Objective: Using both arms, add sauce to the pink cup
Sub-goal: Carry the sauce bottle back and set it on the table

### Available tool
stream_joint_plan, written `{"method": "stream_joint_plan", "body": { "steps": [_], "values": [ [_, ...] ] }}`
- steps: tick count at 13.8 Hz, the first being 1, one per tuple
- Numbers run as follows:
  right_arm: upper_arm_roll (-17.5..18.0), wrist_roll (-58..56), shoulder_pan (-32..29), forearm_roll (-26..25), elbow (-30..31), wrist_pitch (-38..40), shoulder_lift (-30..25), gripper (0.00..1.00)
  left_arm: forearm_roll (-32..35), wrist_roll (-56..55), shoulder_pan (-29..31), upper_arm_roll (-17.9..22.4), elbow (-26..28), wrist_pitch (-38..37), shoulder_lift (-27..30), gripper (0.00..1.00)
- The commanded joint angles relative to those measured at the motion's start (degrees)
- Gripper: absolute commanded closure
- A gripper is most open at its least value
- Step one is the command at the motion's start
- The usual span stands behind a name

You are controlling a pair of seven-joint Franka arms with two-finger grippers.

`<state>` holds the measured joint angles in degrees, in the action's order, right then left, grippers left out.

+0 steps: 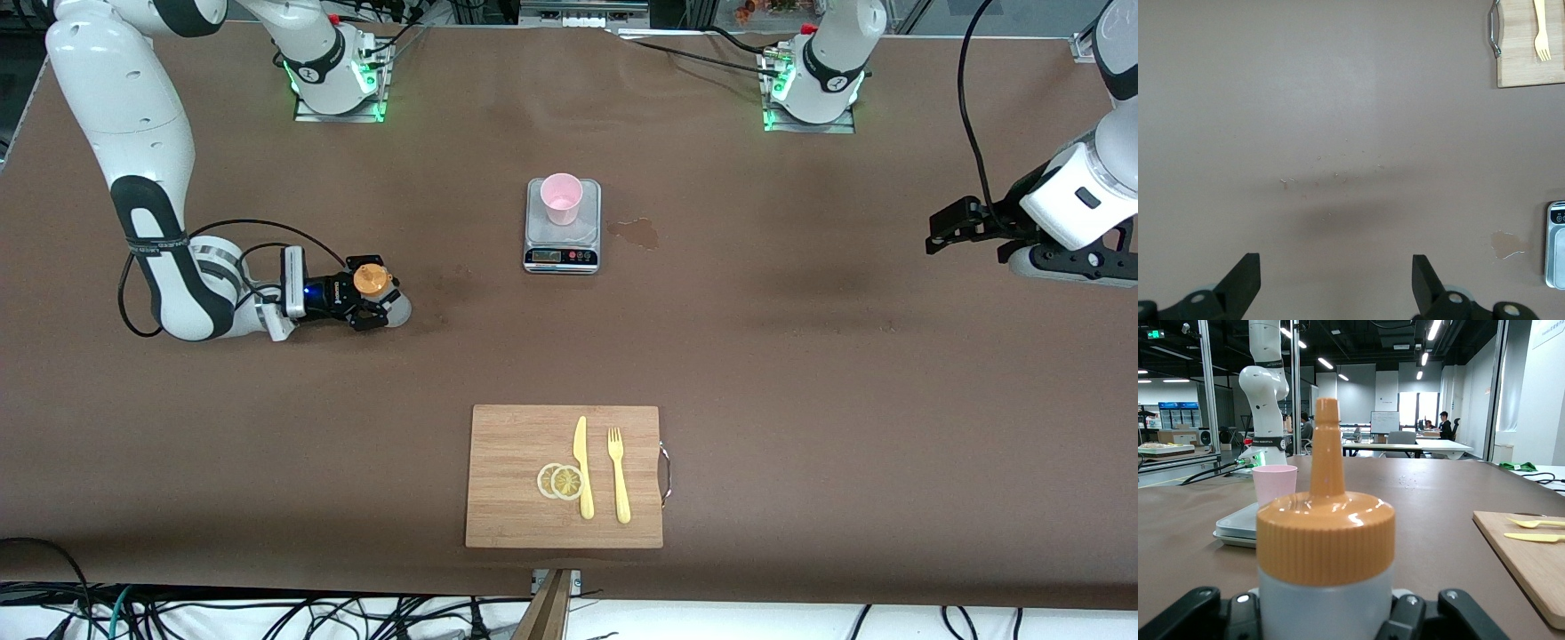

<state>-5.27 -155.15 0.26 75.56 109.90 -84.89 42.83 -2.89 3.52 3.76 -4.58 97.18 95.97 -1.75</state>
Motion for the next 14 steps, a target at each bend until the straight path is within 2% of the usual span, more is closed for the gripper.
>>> {"method": "stream_joint_plan", "body": {
  "steps": [1, 4, 7, 10, 14],
  "values": [
    [-0.2, -1.6, -0.6, 1.1, 1.0, 2.3, -0.5, 0.00, -1.4, 0.6, 0.3, -0.2, -1.4, -1.1, -0.5, 0.00],
    [-1.1, -1.0, -1.8, -0.1, 0.2, 2.2, -0.8, 0.00, -1.4, 0.6, 0.3, -0.1, -1.4, -1.1, -0.5, 0.00],
    [-5.5, -0.7, -2.2, -7.0, -1.1, 2.4, -1.4, 0.00, -1.4, 0.6, 0.3, -0.1, -1.4, -1.1, -0.5, 0.00],
    [-9.9, 5.5, -2.9, -18.9, -6.3, 2.4, -6.2, 0.00, -1.4, 0.6, 0.3, -0.1, -1.4, -1.1, -0.5, 0.00],
    [-10.6, 26.9, -2.8, -35.4, -8.2, -2.1, -20.3, 0.00, -1.4, 0.6, 0.3, -0.1, -1.4, -1.0, -0.5, 0.00]
  ]
}}
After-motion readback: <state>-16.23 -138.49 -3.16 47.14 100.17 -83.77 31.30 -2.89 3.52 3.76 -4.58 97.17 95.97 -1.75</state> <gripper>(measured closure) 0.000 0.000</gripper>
